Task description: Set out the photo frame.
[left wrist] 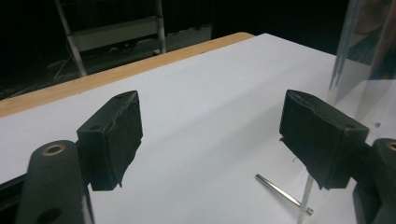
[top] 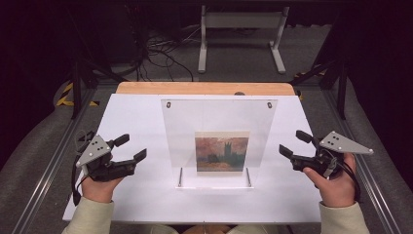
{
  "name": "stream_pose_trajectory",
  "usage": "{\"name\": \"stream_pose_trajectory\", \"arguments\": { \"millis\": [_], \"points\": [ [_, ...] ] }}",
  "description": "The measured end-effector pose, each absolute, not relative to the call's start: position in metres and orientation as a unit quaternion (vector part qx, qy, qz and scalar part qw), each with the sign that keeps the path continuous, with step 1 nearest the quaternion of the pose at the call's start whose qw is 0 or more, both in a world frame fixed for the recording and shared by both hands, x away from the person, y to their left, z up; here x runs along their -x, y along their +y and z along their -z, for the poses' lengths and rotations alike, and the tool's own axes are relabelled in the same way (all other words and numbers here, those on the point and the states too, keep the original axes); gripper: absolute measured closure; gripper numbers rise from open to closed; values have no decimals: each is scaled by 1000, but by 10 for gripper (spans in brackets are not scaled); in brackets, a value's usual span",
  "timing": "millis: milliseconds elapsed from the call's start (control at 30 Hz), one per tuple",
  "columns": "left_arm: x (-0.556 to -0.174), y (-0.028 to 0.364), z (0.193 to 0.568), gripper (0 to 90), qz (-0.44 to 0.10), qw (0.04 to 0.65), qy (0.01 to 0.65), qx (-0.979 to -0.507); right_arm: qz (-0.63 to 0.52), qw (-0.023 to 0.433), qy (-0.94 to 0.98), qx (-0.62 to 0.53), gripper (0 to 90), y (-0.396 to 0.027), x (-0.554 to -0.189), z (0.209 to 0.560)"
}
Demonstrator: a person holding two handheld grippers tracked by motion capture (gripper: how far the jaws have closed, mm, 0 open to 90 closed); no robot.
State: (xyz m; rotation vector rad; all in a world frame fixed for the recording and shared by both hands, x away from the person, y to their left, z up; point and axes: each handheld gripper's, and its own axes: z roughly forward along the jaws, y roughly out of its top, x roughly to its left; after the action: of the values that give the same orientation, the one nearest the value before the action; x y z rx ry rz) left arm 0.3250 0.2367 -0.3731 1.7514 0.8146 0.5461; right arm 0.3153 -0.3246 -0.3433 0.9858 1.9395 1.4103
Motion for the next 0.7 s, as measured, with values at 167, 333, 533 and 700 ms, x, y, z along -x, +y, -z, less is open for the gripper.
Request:
{"name": "stream_pose_trajectory", "arguments": {
  "millis": [167, 333, 533, 700],
  "points": [
    [-328, 246, 387, 206, -229, 529, 346, -740, -517, 267, 719, -380, 172, -336, -323, 358],
    [-329, 254, 402, 200, -225, 526, 349, -742, -512, 263, 721, -386, 147, -344, -327, 372],
    [-331, 265, 430, 216, -226, 516, 338, -754, -504, 251, 731, -384, 121, -349, -335, 404],
    [-340, 273, 448, 228, -215, 518, 340, -755, -496, 239, 736, -393, 100, -350, -342, 428]
  ]
}}
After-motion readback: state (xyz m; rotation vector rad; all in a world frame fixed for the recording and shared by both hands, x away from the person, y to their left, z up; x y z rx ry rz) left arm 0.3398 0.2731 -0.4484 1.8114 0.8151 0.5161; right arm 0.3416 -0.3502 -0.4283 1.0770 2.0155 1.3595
